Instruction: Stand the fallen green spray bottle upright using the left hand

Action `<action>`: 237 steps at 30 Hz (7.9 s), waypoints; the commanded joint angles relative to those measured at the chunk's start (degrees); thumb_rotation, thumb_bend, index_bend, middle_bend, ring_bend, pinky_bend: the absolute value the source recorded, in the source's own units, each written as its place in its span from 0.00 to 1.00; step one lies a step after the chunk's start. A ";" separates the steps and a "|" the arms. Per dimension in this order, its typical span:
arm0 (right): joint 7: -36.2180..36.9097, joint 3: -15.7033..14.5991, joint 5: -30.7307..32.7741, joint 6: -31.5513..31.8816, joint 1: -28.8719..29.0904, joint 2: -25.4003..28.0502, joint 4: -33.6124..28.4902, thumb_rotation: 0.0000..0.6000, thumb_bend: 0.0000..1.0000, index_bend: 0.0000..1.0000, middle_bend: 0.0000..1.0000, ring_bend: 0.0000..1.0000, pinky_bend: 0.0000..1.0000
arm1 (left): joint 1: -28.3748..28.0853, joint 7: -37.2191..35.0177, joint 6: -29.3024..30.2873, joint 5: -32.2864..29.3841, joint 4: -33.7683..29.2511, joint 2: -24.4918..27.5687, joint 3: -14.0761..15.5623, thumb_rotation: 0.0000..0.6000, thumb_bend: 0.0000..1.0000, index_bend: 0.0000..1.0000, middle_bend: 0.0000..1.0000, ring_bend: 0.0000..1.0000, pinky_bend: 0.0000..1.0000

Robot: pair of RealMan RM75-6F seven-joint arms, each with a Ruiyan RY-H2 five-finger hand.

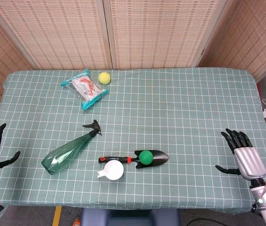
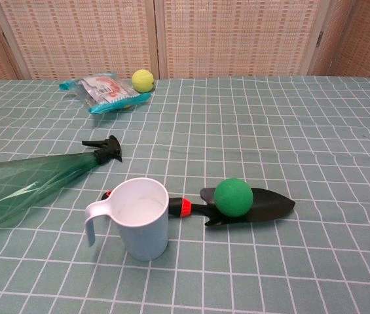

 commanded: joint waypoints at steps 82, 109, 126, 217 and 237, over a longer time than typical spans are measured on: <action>7.99 -0.56 1.92 -5.66 1.73 3.25 -1.31 1.00 0.00 0.00 0.00 0.00 0.00 | -69.38 84.72 9.96 -105.57 17.07 -33.21 -33.93 1.00 0.19 0.10 0.22 0.17 0.13; 8.83 -0.48 1.54 -4.68 1.36 3.19 -1.10 1.00 0.00 0.00 0.00 0.00 0.00 | -64.21 85.33 6.00 -95.33 28.53 -41.69 -36.55 1.00 0.20 0.10 0.23 0.18 0.10; 9.39 -0.60 1.27 -4.72 1.35 3.44 -1.17 1.00 0.00 0.00 0.00 0.00 0.00 | -60.49 88.03 7.98 -92.59 27.40 -43.63 -36.19 1.00 0.20 0.14 0.25 0.20 0.10; -8.16 2.67 14.68 -4.46 1.34 -0.93 -3.14 1.00 0.00 0.00 0.00 0.00 0.00 | -25.40 -18.25 -5.01 -20.88 22.31 -31.49 -24.23 1.00 0.32 0.51 0.69 0.47 0.28; -9.24 3.21 14.10 -1.39 0.65 -3.15 -1.20 1.00 0.00 0.00 0.00 0.00 0.00 | -30.56 -35.63 -11.49 -16.02 47.31 -40.46 -23.04 1.00 0.28 0.48 0.66 0.44 0.27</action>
